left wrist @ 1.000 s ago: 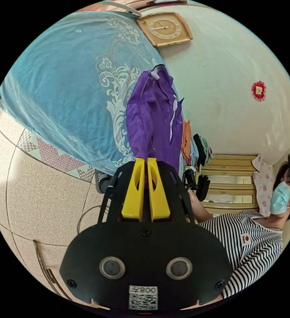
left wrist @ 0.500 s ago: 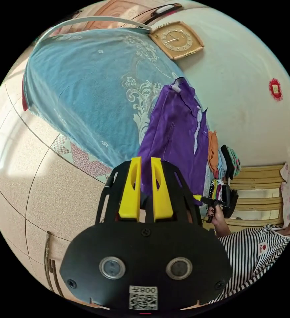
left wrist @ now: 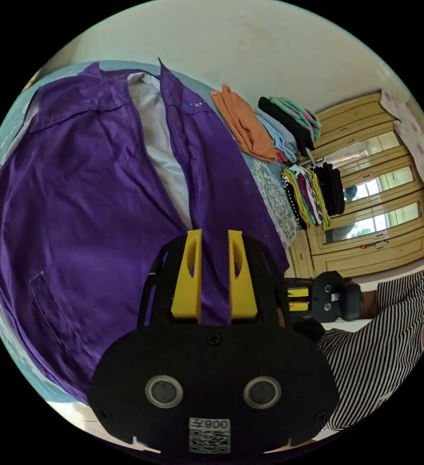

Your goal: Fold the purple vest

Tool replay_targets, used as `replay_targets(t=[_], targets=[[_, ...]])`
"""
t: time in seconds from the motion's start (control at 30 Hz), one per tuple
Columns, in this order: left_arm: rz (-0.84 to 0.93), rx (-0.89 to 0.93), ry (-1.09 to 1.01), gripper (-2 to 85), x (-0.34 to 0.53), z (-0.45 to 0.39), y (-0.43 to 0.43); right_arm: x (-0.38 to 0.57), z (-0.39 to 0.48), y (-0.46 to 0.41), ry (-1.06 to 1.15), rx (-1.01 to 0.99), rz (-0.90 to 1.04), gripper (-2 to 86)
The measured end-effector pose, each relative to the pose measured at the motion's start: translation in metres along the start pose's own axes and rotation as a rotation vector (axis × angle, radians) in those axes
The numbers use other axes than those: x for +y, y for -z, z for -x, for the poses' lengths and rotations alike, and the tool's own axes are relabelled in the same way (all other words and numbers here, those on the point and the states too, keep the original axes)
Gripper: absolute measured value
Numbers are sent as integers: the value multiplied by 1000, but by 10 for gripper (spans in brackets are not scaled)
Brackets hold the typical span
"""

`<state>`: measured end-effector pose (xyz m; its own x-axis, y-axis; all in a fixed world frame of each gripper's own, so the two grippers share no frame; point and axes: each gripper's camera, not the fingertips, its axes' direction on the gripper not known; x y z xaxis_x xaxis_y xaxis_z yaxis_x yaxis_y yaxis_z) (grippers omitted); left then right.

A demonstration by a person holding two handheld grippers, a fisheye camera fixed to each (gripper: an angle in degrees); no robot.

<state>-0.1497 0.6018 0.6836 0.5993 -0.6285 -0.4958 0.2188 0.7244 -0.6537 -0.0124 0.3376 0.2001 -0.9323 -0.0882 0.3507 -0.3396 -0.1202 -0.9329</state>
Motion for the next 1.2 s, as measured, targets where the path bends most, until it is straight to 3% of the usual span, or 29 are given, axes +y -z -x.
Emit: replay_targets(t=[0.17, 0.33, 0.53, 0.8, 0.97, 1.03, 1.2], targets=[[136, -130, 27, 54, -58, 3, -34, 11, 12, 12, 59, 23, -53, 37], [150, -72, 34, 10, -86, 2, -36, 19, 3, 21, 50, -31, -74, 8], [23, 96, 68, 2, -116, -1, -9, 34, -26, 39, -12, -133, -83, 1], [-46, 156, 91, 9, -142, 6, 23, 87, -108, 92, -207, -386, -301, -1], [-116, 274, 156, 26, -140, 23, 32, 93, -124, 99, -179, -468, -385, -1], [-114, 265, 171, 32, -142, 28, 33, 88, -124, 87, -151, -514, -381, -1], [-86, 203, 177, 61, -185, 40, 27, 58, -112, -7, -90, -482, -161, 0]])
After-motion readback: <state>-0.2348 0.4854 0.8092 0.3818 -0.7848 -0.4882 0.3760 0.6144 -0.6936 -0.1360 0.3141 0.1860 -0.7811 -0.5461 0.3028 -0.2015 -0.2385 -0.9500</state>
